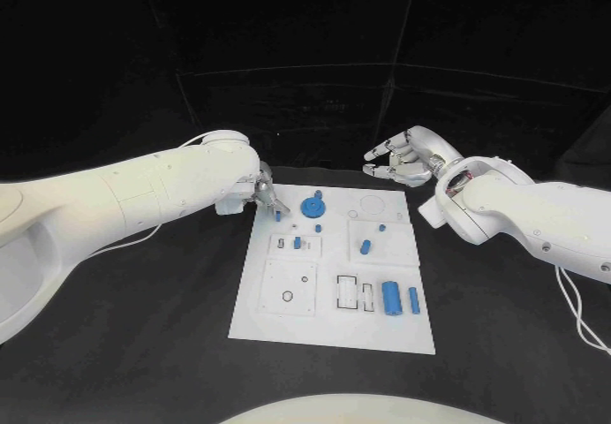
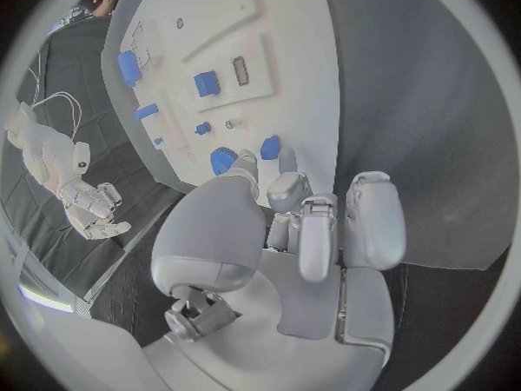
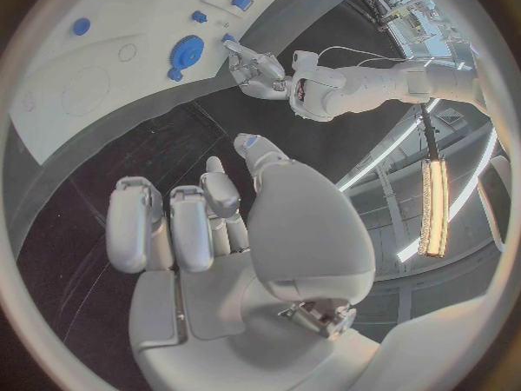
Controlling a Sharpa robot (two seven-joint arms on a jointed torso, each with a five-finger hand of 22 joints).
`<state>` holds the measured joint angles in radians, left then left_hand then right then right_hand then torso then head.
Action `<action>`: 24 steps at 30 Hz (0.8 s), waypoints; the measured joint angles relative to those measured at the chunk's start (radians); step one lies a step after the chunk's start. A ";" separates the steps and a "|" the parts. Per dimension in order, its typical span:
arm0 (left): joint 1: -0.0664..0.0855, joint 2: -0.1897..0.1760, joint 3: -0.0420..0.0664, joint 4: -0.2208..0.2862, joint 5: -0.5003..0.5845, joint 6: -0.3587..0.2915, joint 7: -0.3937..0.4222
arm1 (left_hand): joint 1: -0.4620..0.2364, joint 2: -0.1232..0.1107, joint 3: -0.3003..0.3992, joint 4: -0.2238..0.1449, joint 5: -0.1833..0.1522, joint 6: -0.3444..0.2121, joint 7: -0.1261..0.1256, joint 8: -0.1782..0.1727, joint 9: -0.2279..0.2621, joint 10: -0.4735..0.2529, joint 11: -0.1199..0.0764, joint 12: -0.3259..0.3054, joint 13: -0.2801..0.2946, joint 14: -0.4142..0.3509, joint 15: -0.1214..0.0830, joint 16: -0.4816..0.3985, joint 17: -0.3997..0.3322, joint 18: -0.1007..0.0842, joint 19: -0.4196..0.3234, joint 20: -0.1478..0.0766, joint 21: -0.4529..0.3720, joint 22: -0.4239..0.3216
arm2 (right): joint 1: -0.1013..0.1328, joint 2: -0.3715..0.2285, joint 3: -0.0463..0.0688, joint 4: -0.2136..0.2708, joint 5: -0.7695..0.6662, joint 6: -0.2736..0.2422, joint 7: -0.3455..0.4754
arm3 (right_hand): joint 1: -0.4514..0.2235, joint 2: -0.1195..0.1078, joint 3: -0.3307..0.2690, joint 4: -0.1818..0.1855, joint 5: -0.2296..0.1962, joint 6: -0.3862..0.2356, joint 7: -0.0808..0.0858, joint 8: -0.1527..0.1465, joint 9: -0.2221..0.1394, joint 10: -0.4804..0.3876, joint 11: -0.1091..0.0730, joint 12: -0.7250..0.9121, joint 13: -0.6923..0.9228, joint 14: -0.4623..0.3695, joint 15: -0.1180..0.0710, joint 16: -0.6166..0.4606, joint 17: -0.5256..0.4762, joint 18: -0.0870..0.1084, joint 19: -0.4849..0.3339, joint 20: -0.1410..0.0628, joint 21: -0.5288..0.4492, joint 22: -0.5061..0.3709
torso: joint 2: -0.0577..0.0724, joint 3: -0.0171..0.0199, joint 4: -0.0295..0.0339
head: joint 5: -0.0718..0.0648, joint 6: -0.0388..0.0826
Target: Assemble the parts on the task board
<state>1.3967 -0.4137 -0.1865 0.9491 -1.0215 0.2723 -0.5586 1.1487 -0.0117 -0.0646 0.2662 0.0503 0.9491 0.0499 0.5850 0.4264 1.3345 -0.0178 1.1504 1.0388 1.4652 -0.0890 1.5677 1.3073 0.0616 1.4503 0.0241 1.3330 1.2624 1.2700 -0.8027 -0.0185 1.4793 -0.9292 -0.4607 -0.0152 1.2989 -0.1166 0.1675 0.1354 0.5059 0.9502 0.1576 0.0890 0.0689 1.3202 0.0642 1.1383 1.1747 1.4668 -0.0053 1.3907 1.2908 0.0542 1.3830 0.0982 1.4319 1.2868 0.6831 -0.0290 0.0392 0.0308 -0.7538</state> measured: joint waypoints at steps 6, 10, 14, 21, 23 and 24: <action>-0.002 0.004 -0.001 -0.002 0.002 0.003 0.004 | 0.022 0.009 -0.001 -0.013 0.000 0.000 0.000 0.000 -0.006 0.000 0.000 0.000 -0.005 0.000 0.000 0.000 0.000 0.000 0.000 0.000 0.000 0.000 | 0.000 0.001 0.000 -0.001 0.000 0.000 0.000 | 0.000 0.000 0.000 0.000 0.000 0.000 0.000 0.000 0.000 0.000 0.000 0.000 0.000 0.000 0.000 0.000 0.000 0.000 0.000 0.000 0.000 0.000 | 0.000 0.0000 0.0002 | 0.000 -0.002; -0.002 0.005 -0.002 -0.002 0.003 0.004 0.007 | 0.038 0.017 0.002 -0.024 0.000 0.000 0.000 0.000 -0.010 0.000 0.000 0.000 -0.006 0.000 0.000 0.000 0.000 0.000 0.000 0.000 0.000 0.000 | 0.000 0.001 0.000 -0.001 0.000 0.000 0.000 | 0.000 0.000 0.000 0.000 0.000 0.000 0.000 0.000 0.000 0.000 0.000 0.000 0.000 0.000 0.000 0.000 0.000 0.000 0.000 0.000 0.000 0.000 | 0.000 0.0002 0.0001 | 0.000 -0.002; -0.003 0.007 -0.002 -0.003 0.004 0.003 0.009 | 0.058 0.036 0.010 -0.038 0.000 0.000 0.000 0.000 -0.014 0.000 0.000 0.000 -0.008 0.004 0.004 0.000 0.000 0.000 0.000 0.000 0.000 -0.001 | 0.000 0.001 0.000 -0.001 0.000 0.000 0.000 | 0.000 0.000 0.000 0.000 0.000 0.000 0.000 0.000 0.000 0.000 0.000 0.000 0.000 0.000 0.000 0.000 0.000 0.000 0.000 0.000 0.000 0.000 | 0.000 0.0002 -0.0002 | 0.000 -0.002; -0.003 0.007 -0.002 -0.005 0.009 0.003 0.012 | 0.093 0.059 0.030 -0.063 0.000 0.000 0.000 0.000 -0.021 0.000 0.000 0.000 -0.012 0.004 0.004 0.000 0.000 0.000 0.000 0.000 0.000 -0.001 | 0.000 0.001 0.000 -0.001 0.000 0.000 0.000 | 0.000 0.000 0.000 0.000 0.000 0.000 0.000 0.000 0.000 0.000 0.000 0.000 0.001 0.000 0.000 0.000 0.000 0.000 0.000 0.000 0.000 0.000 | 0.000 0.0004 -0.0005 | 0.000 -0.003; -0.003 0.008 -0.002 -0.006 0.011 0.003 0.013 | 0.110 0.070 0.042 -0.075 0.000 0.000 0.000 0.000 -0.023 0.000 0.000 0.000 -0.013 0.004 0.004 0.000 0.000 0.000 0.000 0.000 0.000 -0.001 | 0.000 0.001 0.000 -0.001 0.000 0.000 0.000 | 0.000 0.000 0.000 0.000 0.000 0.000 0.000 0.000 0.000 0.000 0.000 0.000 0.001 0.000 0.000 0.000 0.001 0.000 0.000 0.000 0.000 0.000 | 0.000 0.0004 -0.0005 | 0.000 -0.004; -0.003 0.008 -0.002 -0.006 0.013 0.003 0.013 | 0.123 0.075 0.050 -0.083 0.000 0.000 0.000 0.000 -0.025 0.000 0.000 0.000 -0.015 0.004 0.004 0.000 0.000 0.000 0.000 0.000 0.000 -0.001 | 0.000 0.001 0.000 -0.001 0.000 0.000 0.000 | 0.000 0.000 0.000 0.000 0.000 0.000 0.000 0.000 0.000 0.000 0.000 0.000 0.001 0.000 0.000 0.000 0.001 0.000 0.000 0.000 0.000 0.000 | 0.000 0.0004 -0.0005 | -0.001 -0.004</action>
<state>1.3933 -0.4055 -0.1890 0.9430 -1.0088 0.2750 -0.5453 1.2715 0.0638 -0.0141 0.1828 0.0503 0.9490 0.0499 0.5850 0.4015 1.3345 -0.0178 1.1504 1.0240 1.4689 -0.0854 1.5677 1.3073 0.0616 1.4503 0.0241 1.3330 1.2612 1.2700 -0.8013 -0.0185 1.4778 -0.9291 -0.4604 -0.0154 1.2988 -0.1167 0.1675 0.1353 0.5059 0.9502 0.1576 0.0890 0.0690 1.3202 0.0643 1.1383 1.1760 1.4668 -0.0054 1.3907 1.2921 0.0542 1.3830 0.0982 1.4319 1.2869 0.6829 -0.0286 0.0387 0.0299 -0.7577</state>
